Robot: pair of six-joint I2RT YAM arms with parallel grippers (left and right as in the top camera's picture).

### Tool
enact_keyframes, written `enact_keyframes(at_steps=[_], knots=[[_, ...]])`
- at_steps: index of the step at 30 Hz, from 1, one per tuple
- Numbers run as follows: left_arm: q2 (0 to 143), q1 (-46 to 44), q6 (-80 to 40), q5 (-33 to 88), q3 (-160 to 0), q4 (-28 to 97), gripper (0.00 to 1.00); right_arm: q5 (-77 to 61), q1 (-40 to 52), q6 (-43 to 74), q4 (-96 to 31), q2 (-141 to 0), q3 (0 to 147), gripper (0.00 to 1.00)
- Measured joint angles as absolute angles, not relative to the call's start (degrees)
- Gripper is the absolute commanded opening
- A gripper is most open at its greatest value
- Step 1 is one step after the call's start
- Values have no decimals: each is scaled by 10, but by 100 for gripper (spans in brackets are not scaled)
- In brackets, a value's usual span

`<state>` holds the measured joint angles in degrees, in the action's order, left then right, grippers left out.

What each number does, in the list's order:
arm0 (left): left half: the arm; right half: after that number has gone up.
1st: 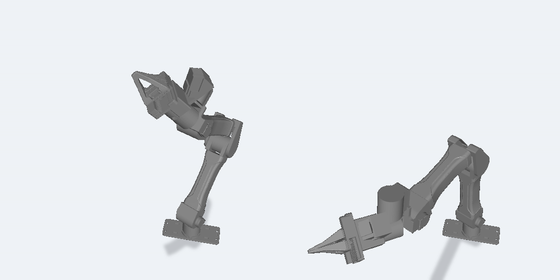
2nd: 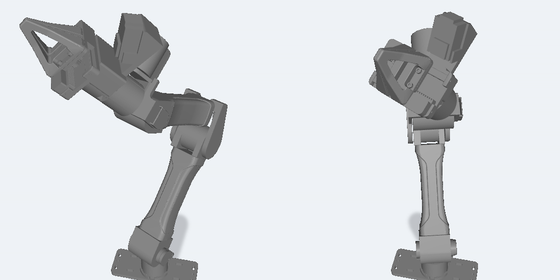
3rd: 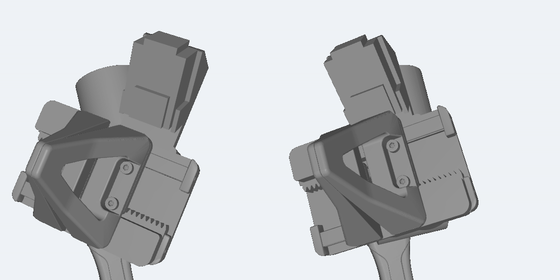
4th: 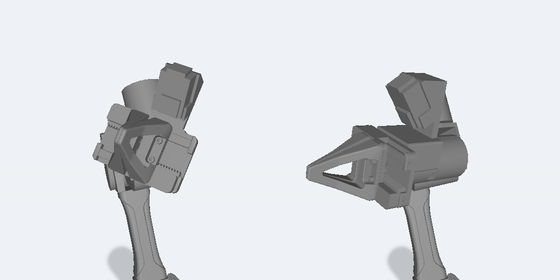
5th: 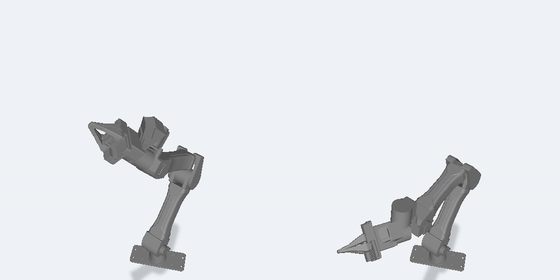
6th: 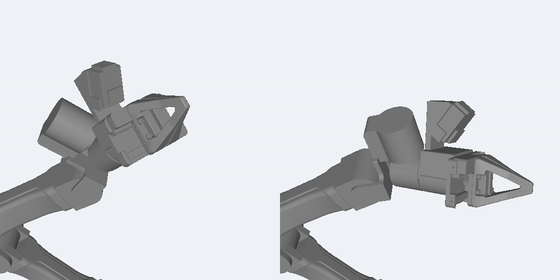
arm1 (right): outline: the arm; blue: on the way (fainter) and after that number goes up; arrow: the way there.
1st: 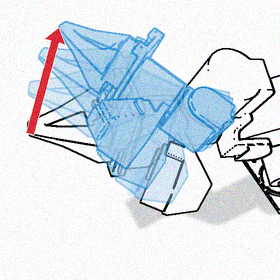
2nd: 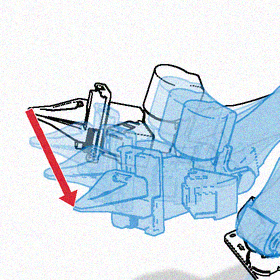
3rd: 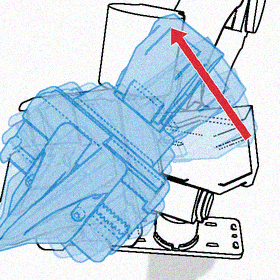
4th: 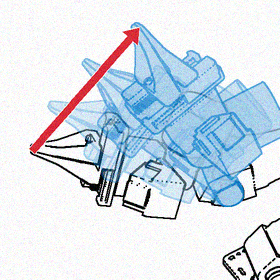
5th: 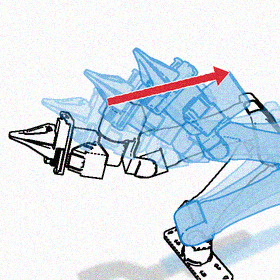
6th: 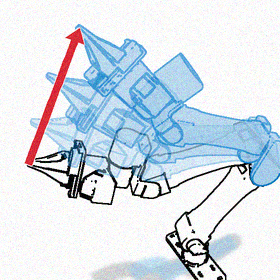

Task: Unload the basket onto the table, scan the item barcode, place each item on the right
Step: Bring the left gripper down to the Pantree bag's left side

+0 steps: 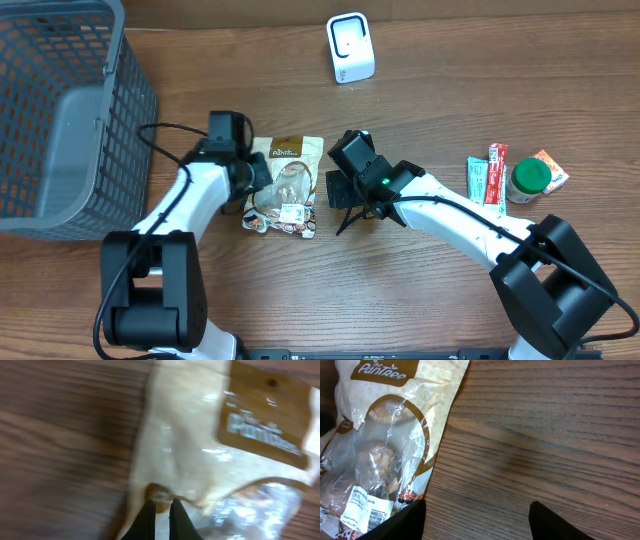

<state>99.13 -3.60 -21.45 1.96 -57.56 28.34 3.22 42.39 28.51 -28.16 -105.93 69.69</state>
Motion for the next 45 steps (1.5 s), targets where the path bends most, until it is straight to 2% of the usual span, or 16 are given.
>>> enact_keyframes(at_steps=[11,29,36,41,43,45], knots=[[991,-131,-167,33,-564,255,4,32,414,289,-293,-1059,697,67],[991,-148,12,170,-564,327,4,-9,298,315,-350,-1059,697,71],[992,-178,36,216,-604,409,4,-13,251,313,-388,-1059,697,72],[993,-188,0,183,-697,479,4,-13,236,313,-398,-1059,697,76],[993,-186,-31,152,-729,510,9,-15,237,313,-399,-1059,697,77],[993,-182,-66,113,-749,540,22,-23,237,310,-399,-1059,697,77]])
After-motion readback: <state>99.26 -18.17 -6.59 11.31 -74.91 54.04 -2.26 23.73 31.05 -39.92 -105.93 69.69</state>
